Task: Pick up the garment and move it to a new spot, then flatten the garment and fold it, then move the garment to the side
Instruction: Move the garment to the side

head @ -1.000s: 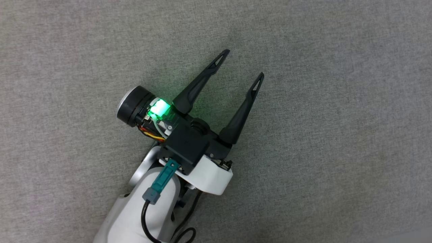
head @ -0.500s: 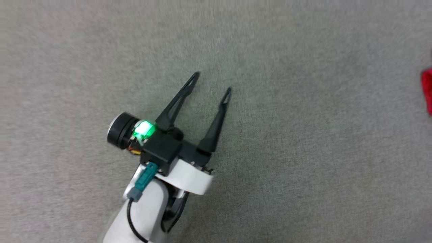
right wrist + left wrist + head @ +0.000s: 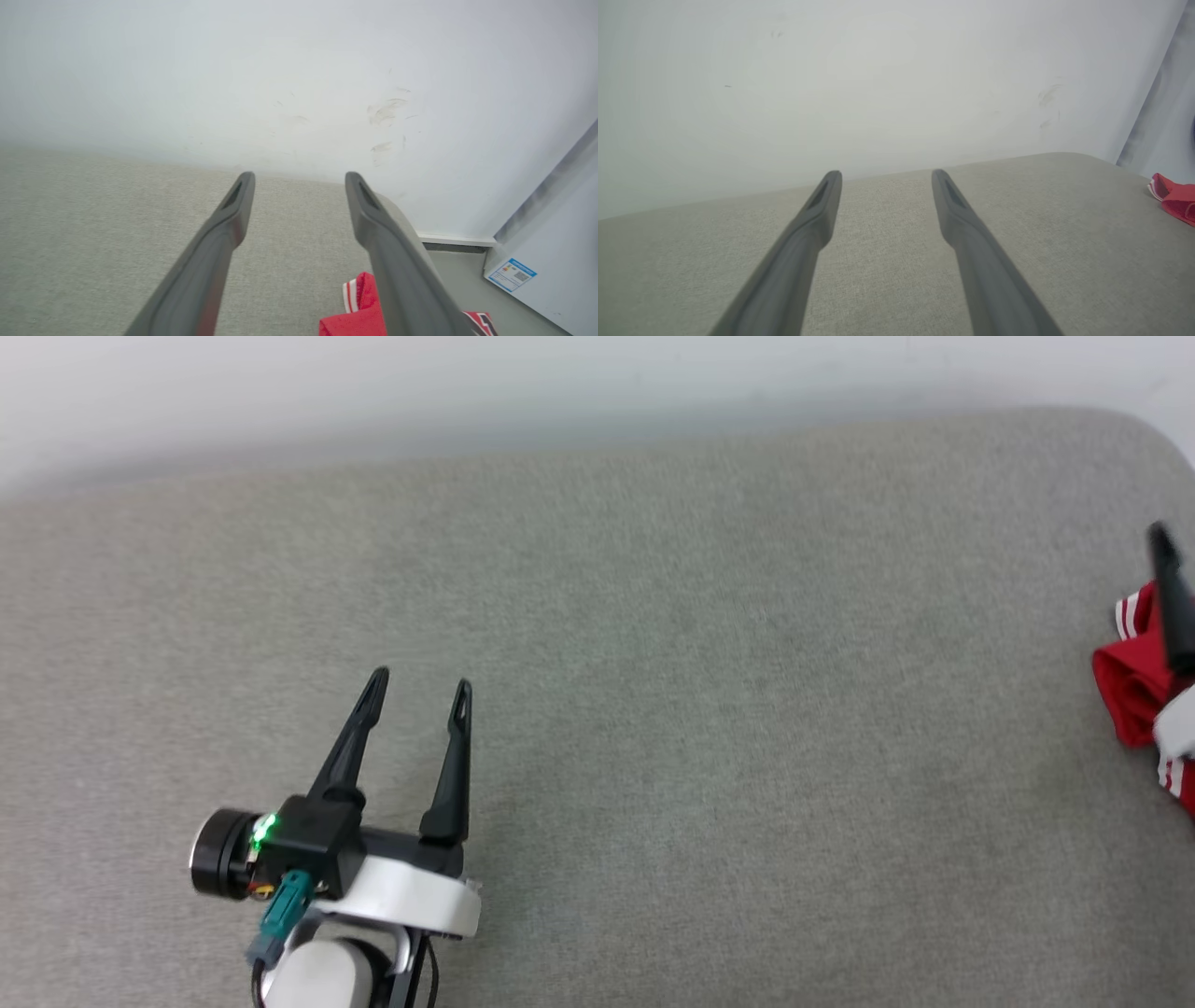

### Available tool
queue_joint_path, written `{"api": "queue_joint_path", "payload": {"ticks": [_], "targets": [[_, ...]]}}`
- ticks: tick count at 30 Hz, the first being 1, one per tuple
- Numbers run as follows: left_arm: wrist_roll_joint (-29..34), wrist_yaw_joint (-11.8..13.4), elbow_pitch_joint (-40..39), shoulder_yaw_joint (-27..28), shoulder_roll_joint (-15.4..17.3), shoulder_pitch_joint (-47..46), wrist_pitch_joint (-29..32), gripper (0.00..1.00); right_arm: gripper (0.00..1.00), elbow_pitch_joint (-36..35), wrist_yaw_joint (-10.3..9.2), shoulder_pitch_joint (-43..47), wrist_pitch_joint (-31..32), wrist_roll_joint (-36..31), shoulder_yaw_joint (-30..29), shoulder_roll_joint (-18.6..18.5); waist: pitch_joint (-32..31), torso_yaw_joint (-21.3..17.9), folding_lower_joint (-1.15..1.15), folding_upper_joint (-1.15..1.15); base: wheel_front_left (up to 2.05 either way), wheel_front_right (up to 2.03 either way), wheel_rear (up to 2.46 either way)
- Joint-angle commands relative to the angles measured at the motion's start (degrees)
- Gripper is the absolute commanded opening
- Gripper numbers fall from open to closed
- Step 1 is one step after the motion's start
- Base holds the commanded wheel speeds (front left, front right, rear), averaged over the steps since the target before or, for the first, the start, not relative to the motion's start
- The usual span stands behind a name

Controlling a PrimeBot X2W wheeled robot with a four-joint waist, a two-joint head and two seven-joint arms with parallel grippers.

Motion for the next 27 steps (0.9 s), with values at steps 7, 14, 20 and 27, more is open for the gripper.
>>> {"api": "queue_joint_path", "payload": {"ticks": [7,14,20,27], "targets": [[-0.33,-0.5,0.35,2.78,-0.71,5.57,-0.18,1.0,1.0,-16.06,-0.08,15.49,-0.12,1.47,-4.62,10.0,-5.77,3.64,0.02,0.0,0.0,0.0,0.0],[0.17,-1.61,1.13,4.97,-2.04,7.59,-0.18,1.0,1.0,-20.89,-0.08,23.05,-1.83,2.26,-5.49,17.3,-6.59,4.77,0.02,0.0,0.0,0.0,0.0],[1.53,-3.04,3.34,5.4,-2.66,8.46,-0.19,1.0,1.0,-17.75,-0.08,24.59,-4.19,0.74,-3.38,18.91,-7.09,5.23,0.02,0.0,0.0,0.0,0.0],[2.9,-2.81,3.78,6.66,-3.69,9.12,-0.19,1.0,1.0,-15.85,-0.08,24.47,-5.67,-1.3,-2.24,20.06,-7.36,5.27,0.02,0.0,0.0,0.0,0.0]]}}
